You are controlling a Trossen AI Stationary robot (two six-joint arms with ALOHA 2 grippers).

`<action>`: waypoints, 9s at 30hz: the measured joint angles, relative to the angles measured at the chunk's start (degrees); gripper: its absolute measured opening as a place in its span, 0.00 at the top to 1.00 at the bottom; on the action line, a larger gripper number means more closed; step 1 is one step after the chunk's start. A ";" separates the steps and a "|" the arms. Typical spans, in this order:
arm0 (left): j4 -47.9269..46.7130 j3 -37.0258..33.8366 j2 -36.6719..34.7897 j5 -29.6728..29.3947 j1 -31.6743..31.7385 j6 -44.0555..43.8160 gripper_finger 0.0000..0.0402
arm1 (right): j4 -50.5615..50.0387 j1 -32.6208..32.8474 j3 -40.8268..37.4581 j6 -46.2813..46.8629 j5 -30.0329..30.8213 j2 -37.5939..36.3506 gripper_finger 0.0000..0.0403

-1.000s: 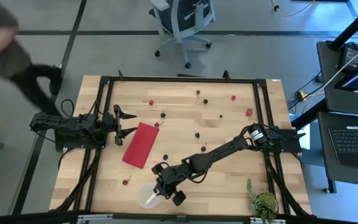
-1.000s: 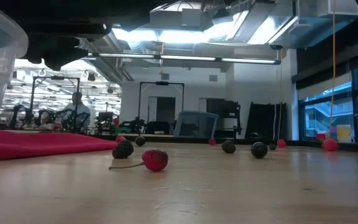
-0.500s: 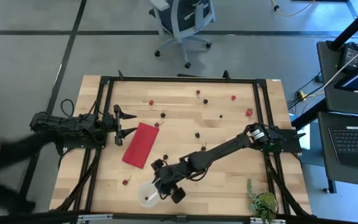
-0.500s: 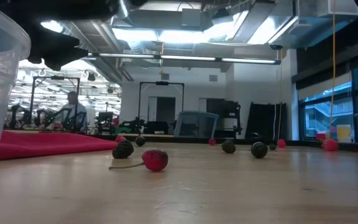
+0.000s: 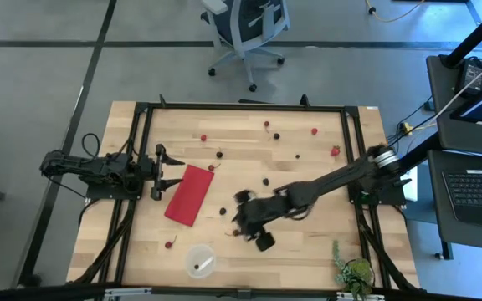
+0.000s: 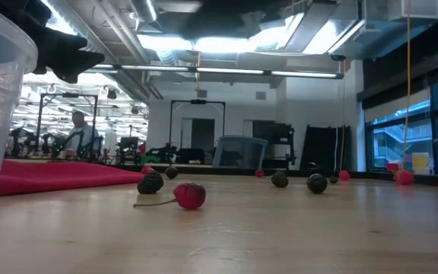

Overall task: Pick and placing Produce into tupperware
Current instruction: Put the red cherries into the transparent bin

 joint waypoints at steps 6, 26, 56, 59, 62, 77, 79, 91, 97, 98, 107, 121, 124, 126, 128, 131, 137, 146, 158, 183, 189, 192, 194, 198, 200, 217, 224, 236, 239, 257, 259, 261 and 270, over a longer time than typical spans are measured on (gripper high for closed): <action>-0.01 0.00 0.00 0.01 0.00 0.72 0.35 | 24.01 0.03 -25.19 3.35 6.63 -13.90 0.49; -1.16 14.29 13.37 2.09 -6.01 1.54 0.35 | 67.55 -10.61 -56.39 5.90 7.15 -21.17 0.49; -44.47 43.74 74.79 15.19 -36.75 -95.57 0.36 | 66.38 -15.23 -56.39 5.98 6.84 -21.11 0.49; -43.13 43.74 78.39 17.59 -36.77 -96.89 0.36 | 66.01 -15.23 -56.39 5.88 6.86 -21.11 0.49; -43.04 43.76 80.86 17.61 -35.87 -97.31 0.36 | 65.99 -15.23 -56.39 5.88 6.87 -21.09 0.49; -43.51 49.78 89.41 15.61 -31.57 -89.50 0.37 | 62.78 -15.23 -56.39 7.52 6.87 -21.09 0.49; -45.46 50.91 90.66 15.75 -30.96 -88.97 0.37 | 62.78 -15.23 -56.39 7.54 6.89 -21.09 0.49; -46.54 54.03 97.05 19.15 -30.08 -89.04 0.37 | 62.13 -15.23 -56.39 7.54 6.89 -21.09 0.49; -46.67 54.12 99.37 22.71 -30.03 -90.26 0.37 | 60.30 -15.21 -56.39 7.76 6.91 -21.09 0.49; -46.69 54.18 99.48 23.02 -29.91 -90.24 0.37 | 60.09 -15.21 -56.39 7.76 6.91 -21.09 0.49; -46.62 54.09 99.51 24.12 -28.56 -88.78 0.37 | 59.98 -15.21 -56.39 8.02 6.91 -21.09 0.49; -47.25 54.01 99.41 24.15 -28.10 -86.00 0.37 | 60.00 -15.21 -56.39 8.20 6.91 -21.09 0.49; -47.60 54.15 99.41 24.14 -28.09 -85.78 0.37 | 60.00 -15.21 -56.39 9.09 6.91 -21.09 0.49; -49.19 55.09 99.43 23.36 -28.08 -84.43 0.37 | 60.00 -15.21 -56.39 9.09 6.91 -21.09 0.49; -51.70 56.84 99.43 22.44 -28.05 -83.01 0.37 | 60.00 -15.21 -56.39 9.07 6.91 -21.09 0.49; -57.46 60.18 99.43 19.68 -28.05 -81.70 0.36 | 60.02 -15.21 -56.39 9.13 6.91 -21.09 0.49; -62.15 63.91 99.41 16.05 -28.06 -81.05 0.36 | 60.00 -15.21 -56.39 9.16 6.91 -21.09 0.49; -62.64 64.02 99.41 15.82 -28.13 -82.09 0.36 | 59.94 -15.21 -56.39 9.16 6.91 -21.09 0.49; -62.31 63.30 99.41 14.42 -31.18 -88.89 0.36 | 59.90 -15.21 -56.39 9.18 6.91 -21.09 0.49; -56.11 63.28 106.22 22.48 -31.04 -82.35 0.41 | 59.87 -15.22 -56.39 9.18 6.91 -21.09 0.49; -55.49 63.28 106.27 22.71 -31.04 -82.35 0.54 | 59.87 -15.21 -56.39 9.16 6.91 -21.09 0.49; -55.41 63.28 106.27 22.75 -31.04 -82.35 0.59 | 59.87 -15.23 -56.39 9.18 6.91 -21.09 0.49; -55.25 63.28 106.27 22.80 -31.04 -82.33 0.63 | 59.87 -15.23 -56.39 9.18 6.91 -21.09 0.49; -55.15 63.30 106.29 22.89 -31.06 -82.33 0.70 | 59.87 -15.22 -56.39 9.18 6.91 -21.09 0.49; -55.25 63.30 106.31 22.97 -31.06 -82.33 0.73 | 59.87 -15.22 -56.39 9.18 6.91 -21.09 0.49; -55.44 63.25 106.33 20.62 -30.82 -75.61 0.99 | 59.87 -15.22 -56.39 9.16 6.91 -21.09 0.49; -58.41 63.01 103.10 15.99 -30.16 -73.65 1.00 | 59.87 -15.23 -56.39 9.02 6.91 -21.09 0.49; -54.59 63.08 86.83 -4.12 -32.51 -70.44 1.00 | 59.87 -15.21 -56.39 9.14 6.93 -21.11 0.49; -45.41 63.10 83.79 -10.65 -34.93 -64.58 1.00 | 59.87 -15.06 -56.39 9.16 6.91 -21.09 0.49; -12.60 63.24 93.40 -16.07 -41.97 -42.79 1.00 | 59.98 -15.07 -56.39 15.19 6.91 -21.11 0.49; -10.98 63.21 94.42 -15.01 -41.97 -42.81 1.00 | 59.98 -15.06 -56.39 15.19 6.91 -21.11 0.49; -10.32 63.21 95.23 -14.93 -41.97 -42.84 1.00 | 59.98 -15.06 -56.39 15.19 6.91 -21.11 0.49; -10.55 63.21 98.46 -13.76 -41.94 -45.73 1.00 | 59.94 -15.07 -56.39 15.11 6.91 -21.11 0.49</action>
